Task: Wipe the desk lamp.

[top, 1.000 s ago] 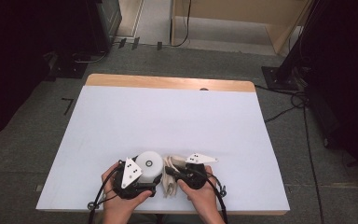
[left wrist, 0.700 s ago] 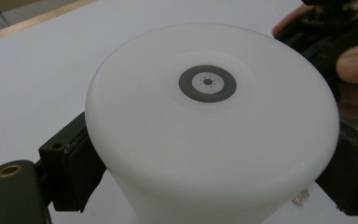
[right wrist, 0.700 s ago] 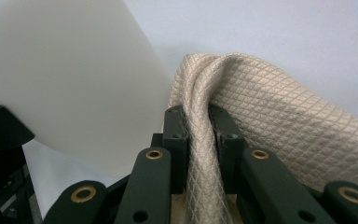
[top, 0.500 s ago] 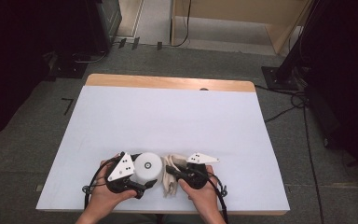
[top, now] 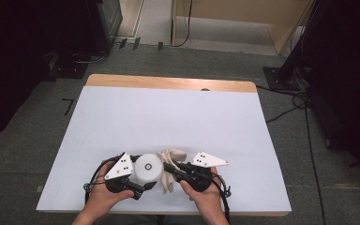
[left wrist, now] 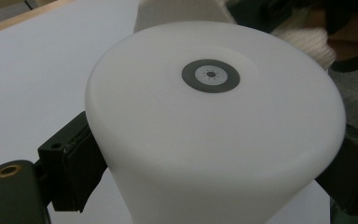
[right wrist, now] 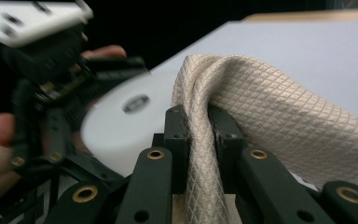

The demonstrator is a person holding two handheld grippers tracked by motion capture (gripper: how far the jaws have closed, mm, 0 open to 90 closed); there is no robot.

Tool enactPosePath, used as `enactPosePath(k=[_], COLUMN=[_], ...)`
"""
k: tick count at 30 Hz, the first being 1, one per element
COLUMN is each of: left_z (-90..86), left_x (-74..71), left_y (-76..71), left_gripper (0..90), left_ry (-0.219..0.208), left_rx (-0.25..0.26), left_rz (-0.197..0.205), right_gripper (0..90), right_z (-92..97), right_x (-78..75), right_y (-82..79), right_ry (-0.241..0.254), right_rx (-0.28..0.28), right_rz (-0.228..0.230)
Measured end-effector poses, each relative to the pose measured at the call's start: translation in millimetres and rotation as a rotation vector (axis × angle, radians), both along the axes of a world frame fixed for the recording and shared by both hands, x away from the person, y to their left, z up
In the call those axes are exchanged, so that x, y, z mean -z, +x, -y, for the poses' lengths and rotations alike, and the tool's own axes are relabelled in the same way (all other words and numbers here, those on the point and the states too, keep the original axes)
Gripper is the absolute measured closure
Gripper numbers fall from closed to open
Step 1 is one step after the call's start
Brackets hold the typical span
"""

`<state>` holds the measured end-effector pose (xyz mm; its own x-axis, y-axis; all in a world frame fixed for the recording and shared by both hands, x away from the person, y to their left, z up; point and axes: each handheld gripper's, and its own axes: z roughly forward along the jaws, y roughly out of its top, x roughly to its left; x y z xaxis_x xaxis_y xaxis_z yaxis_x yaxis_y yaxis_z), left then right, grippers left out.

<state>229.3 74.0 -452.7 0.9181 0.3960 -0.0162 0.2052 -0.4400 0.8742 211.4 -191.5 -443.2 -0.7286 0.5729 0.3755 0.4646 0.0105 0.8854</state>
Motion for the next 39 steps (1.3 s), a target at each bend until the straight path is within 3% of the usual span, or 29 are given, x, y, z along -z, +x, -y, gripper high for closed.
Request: enactPosePath(k=[4,10,15,20,24,27,35,39], left_z=[0.6,0.4,0.6,0.6,0.7,0.7,1.0,1.3], left_x=[-0.3,-0.4,-0.6,-0.5,-0.5,-0.5,0.5,0.4], left_y=[-0.6,-0.4,-0.7,-0.6,-0.7,-0.8,-0.4,-0.6], left_gripper=[8.6,8.6,8.6,8.6,8.5,8.6,8.4,8.4], left_ry=[0.003,0.004,0.006,0.005,0.006,0.006,-0.002,0.000], left_rx=[-0.005,-0.005,-0.007,-0.008,-0.008,-0.008,-0.007,-0.009], left_rz=[0.000,-0.001,-0.001,-0.001,-0.001,-0.001,-0.006,-0.006], right_gripper=[79.8,79.8,80.0,80.6,80.6,80.8,80.9,80.9], right_z=[-0.4,-0.9,-2.1,-7.6,-9.0,-9.5,-2.9,-0.7], right_x=[-10.0,2.1,26.0,50.2,57.6,52.1,9.6,-3.7], right_y=[-4.1,-0.2,7.2,11.8,12.9,11.5,1.9,-2.3], right_ry=[0.007,-0.008,-0.022,-0.096,-0.117,-0.119,-0.017,0.006], right_rx=[-0.016,-0.006,-0.013,0.008,0.016,0.018,0.013,0.005], right_rz=[0.049,0.019,-0.076,-0.181,-0.217,-0.198,-0.069,-0.025])
